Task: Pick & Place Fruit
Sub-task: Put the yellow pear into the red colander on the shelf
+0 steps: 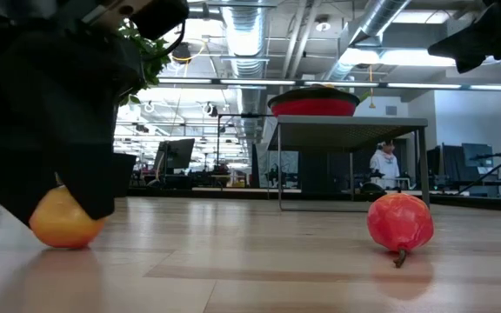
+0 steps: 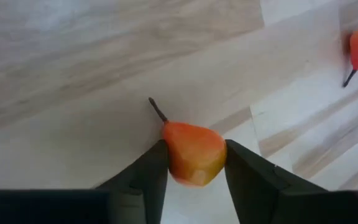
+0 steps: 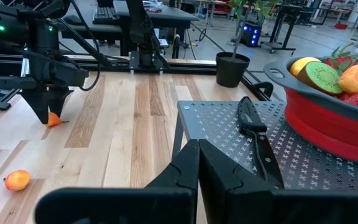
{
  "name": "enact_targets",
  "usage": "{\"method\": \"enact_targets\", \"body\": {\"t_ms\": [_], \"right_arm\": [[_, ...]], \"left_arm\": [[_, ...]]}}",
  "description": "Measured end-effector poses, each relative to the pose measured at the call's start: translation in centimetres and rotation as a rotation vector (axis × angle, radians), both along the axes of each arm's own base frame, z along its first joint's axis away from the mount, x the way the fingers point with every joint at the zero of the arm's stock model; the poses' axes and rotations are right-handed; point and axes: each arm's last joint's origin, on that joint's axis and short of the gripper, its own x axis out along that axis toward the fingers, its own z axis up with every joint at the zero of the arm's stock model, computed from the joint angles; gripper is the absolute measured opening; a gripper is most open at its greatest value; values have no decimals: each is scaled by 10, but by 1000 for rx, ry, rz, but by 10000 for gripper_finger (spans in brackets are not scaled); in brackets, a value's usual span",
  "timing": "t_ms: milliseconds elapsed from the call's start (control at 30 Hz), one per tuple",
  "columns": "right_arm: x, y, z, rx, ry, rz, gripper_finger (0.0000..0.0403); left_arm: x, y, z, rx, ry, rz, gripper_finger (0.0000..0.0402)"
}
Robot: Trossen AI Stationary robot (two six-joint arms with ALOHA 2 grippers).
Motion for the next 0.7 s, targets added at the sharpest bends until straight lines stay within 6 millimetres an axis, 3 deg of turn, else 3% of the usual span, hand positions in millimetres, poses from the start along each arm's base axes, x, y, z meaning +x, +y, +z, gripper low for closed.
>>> {"method": "enact_targets", "body": {"t_ms": [567,700], "right_arm": [[0,0,0,0,0,0,0],[0,0,0,0,0,0,0]], "left_arm": [[2,3,0,1,1,5,131],[6,10,10,6,-19,-15,131]]}}
